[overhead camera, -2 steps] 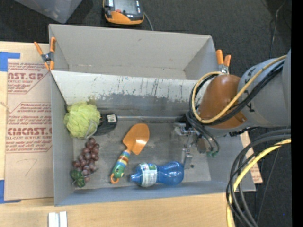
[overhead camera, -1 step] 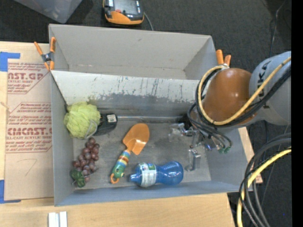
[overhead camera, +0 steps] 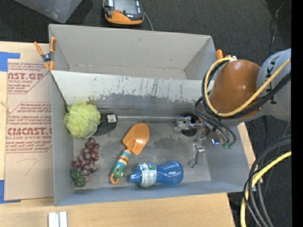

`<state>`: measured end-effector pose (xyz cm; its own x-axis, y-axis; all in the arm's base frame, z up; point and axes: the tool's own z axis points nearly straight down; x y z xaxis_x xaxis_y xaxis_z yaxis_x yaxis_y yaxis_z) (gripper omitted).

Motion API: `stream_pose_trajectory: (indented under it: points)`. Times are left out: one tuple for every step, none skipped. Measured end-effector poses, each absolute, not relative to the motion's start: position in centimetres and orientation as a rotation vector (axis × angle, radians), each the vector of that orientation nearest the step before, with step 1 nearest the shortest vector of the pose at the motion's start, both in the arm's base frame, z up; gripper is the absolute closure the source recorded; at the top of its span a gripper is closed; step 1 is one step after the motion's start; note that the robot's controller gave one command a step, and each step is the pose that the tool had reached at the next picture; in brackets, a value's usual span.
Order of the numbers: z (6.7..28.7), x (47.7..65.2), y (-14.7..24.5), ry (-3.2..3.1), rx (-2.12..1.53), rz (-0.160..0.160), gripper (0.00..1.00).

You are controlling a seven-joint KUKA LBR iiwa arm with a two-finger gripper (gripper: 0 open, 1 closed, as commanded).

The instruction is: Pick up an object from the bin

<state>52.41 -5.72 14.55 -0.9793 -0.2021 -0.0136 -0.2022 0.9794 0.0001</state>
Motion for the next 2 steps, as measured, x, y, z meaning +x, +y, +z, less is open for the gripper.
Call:
stream_pose_trajectory:
  points:
    - [12.4, 52.3, -6.9, 3.127, -0.011, 0.003, 0.00]
    - [9.4, 51.8, -4.3, 3.099, -0.393, -0.001, 0.00]
